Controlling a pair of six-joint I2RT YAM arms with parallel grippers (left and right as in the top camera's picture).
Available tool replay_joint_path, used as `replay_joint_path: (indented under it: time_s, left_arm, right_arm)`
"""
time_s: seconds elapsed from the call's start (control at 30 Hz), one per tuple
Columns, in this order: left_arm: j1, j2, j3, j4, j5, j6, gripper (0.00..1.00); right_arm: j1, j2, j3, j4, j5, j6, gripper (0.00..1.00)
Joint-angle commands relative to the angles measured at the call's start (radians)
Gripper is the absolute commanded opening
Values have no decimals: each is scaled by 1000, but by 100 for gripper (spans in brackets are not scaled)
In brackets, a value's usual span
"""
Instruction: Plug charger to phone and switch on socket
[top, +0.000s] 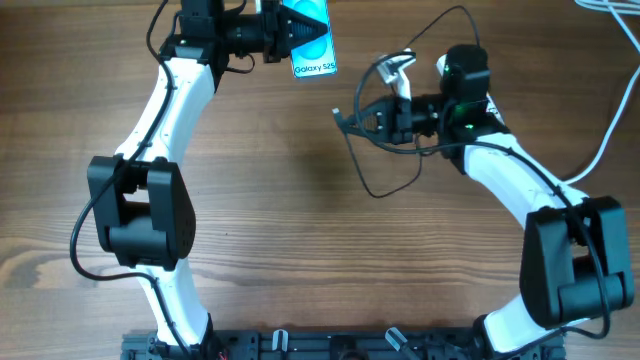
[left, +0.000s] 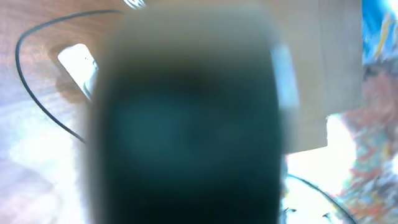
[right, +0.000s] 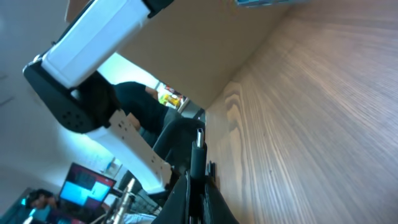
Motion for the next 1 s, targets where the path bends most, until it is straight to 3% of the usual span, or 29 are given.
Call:
replay_joint_path:
  time_s: [0.0, 0.13, 0.37, 0.53, 0.97]
  left_arm:
    - [-5, -43, 7, 28, 5, -165, 4]
    - [-16, -43, 7, 75, 27, -223, 4]
    - [-34, -43, 7, 265, 78, -330, 4]
    - [-36, -43, 7, 269, 84, -330, 4]
    - [-57, -43, 7, 269, 85, -330, 4]
  right_arm:
    - [28, -10, 7, 142, 55, 269, 4]
    - [35, -10, 7, 247, 140, 391, 4]
    - [35, -10, 7, 323, 225, 457, 4]
    - [39, -10, 7, 428, 230, 522, 4]
    - [39, -10, 6, 429, 290, 550, 4]
